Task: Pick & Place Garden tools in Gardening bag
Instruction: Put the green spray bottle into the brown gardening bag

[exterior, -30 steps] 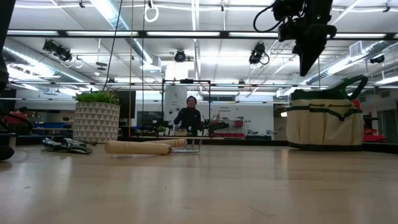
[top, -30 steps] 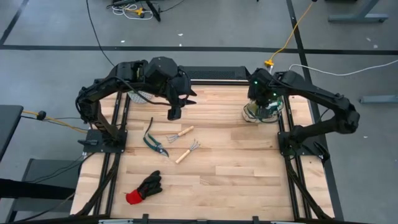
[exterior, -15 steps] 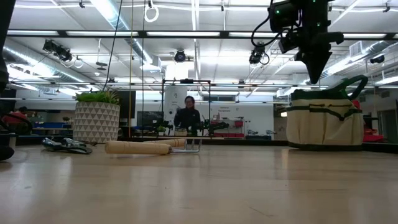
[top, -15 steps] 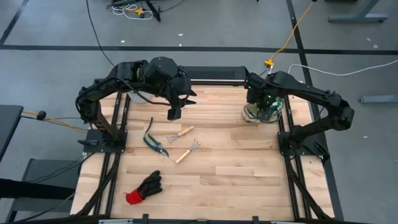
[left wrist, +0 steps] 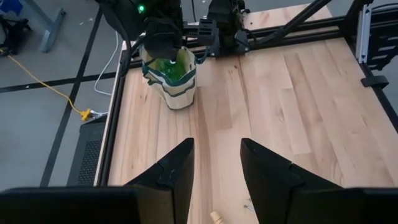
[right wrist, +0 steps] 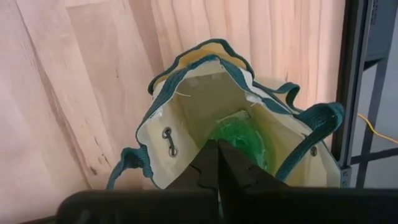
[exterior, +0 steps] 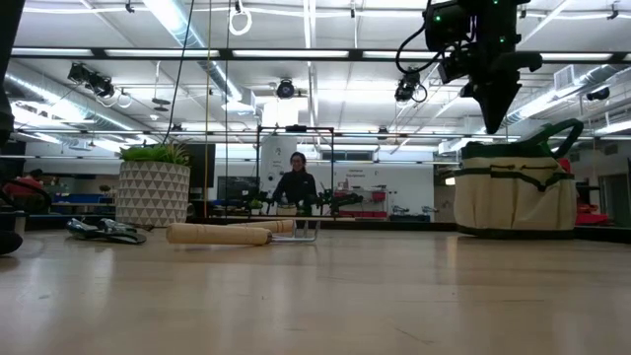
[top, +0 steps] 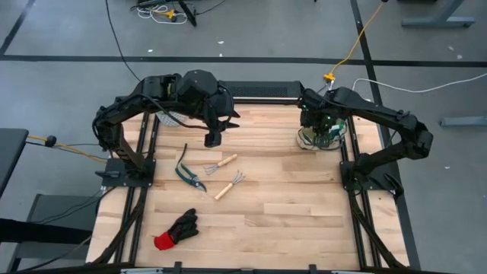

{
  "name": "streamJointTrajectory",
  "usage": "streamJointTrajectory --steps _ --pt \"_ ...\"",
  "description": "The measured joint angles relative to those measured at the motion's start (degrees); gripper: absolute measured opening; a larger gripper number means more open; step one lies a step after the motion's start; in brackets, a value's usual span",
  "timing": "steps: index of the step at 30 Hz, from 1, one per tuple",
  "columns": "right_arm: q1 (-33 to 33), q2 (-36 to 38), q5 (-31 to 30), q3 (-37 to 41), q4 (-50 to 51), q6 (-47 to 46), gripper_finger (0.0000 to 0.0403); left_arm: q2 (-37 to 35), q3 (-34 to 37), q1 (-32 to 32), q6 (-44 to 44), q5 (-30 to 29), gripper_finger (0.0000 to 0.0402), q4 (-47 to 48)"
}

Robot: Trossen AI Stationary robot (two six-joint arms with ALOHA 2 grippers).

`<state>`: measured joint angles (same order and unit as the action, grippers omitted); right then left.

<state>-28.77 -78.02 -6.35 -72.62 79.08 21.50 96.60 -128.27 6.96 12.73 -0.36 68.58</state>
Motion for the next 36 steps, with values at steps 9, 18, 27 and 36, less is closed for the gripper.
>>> streamJointTrajectory --steps 9,18,27,36 --pt "0.0 0.0 0.2 0.0 0.3 -1.1 0.0 0.0 0.0 0.0 -0.1 -1.4 0.014 0.3" --pt "0.0 0.0 1.1 0.0 0.3 -1.1 0.0 0.0 0.0 0.0 -0.1 -1.4 0.014 0.3" --pt "0.0 0.0 1.3 0.0 0.8 -1.0 0.0 0.0 0.0 0.0 -0.1 -1.6 0.014 0.3" --pt "0.0 0.0 1.3 0.0 1.2 -1.0 0.0 0.0 0.0 0.0 -0.2 -1.6 0.014 0.2"
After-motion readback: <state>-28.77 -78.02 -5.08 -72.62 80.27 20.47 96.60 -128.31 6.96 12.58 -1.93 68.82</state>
